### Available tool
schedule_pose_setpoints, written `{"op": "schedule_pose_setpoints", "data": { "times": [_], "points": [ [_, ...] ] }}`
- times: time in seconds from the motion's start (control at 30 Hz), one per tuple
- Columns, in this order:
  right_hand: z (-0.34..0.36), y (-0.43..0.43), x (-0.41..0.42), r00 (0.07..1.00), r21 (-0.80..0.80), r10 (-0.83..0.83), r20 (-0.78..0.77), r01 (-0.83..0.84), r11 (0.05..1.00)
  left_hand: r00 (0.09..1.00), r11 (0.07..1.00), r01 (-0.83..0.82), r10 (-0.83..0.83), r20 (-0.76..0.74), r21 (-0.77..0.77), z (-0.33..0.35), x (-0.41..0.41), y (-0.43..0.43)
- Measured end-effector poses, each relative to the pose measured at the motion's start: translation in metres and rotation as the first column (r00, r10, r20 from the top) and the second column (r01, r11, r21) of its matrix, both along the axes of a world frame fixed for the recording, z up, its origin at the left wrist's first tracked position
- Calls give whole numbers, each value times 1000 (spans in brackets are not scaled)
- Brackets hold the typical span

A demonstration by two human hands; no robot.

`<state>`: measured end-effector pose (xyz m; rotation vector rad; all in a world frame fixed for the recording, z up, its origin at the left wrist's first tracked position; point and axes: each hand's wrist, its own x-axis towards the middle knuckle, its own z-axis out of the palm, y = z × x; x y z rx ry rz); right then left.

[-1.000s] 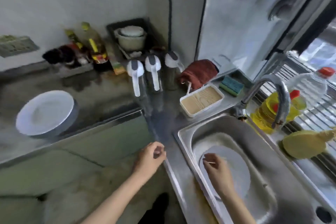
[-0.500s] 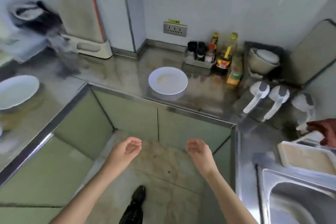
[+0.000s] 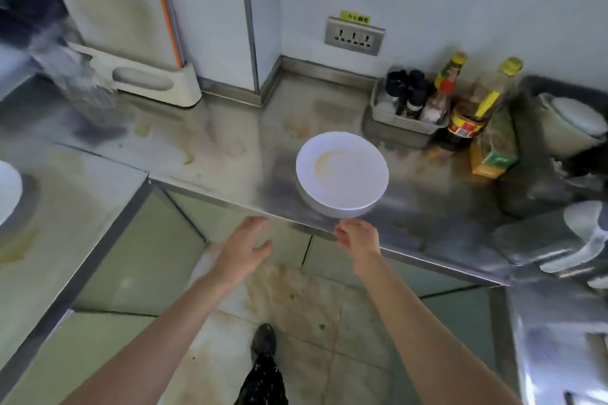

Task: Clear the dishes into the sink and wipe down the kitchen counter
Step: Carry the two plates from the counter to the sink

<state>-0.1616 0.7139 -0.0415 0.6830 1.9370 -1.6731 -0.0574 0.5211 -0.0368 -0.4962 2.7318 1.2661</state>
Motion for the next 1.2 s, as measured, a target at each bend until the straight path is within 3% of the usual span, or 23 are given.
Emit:
{"op": "schedule_pose_setpoints", "data": {
  "times": [0.13,0.27,0.37,0.57,0.67,0.8,0.93,1.03,1.2],
  "points": [
    [-17,-26,-40,937,-81,-324,131,336,938,957,917,281,-245,156,-282,-21,-62,-14],
    [-27,-38,-50,855,-64,-494,158,508,859,883,842,421,-294,367,-338,-38,-82,-23],
    [-29,-42,-53,840,-90,-515,169,534,841,856,837,449,-304,417,-313,-48,-80,-26],
    [-28,-40,-57,881,-91,-457,122,468,879,898,878,381,-275,344,-292,-55,-74,-27],
    [-24,-35,-56,907,-30,-415,68,418,908,961,957,230,-195,197,-176,-52,-72,-29],
    [-2,-34,-46,966,23,-256,-34,257,966,993,989,-102,96,61,109,-19,-53,-37],
    [24,-55,-28,987,45,21,-159,-14,999,926,874,-376,367,91,306,7,-15,-56],
    [35,-87,-6,969,24,174,-177,-173,985,833,782,-539,549,64,312,13,23,-78],
    [38,-160,32,909,-1,379,-176,-385,923,720,666,-681,686,109,304,16,92,-129]
  ]
}}
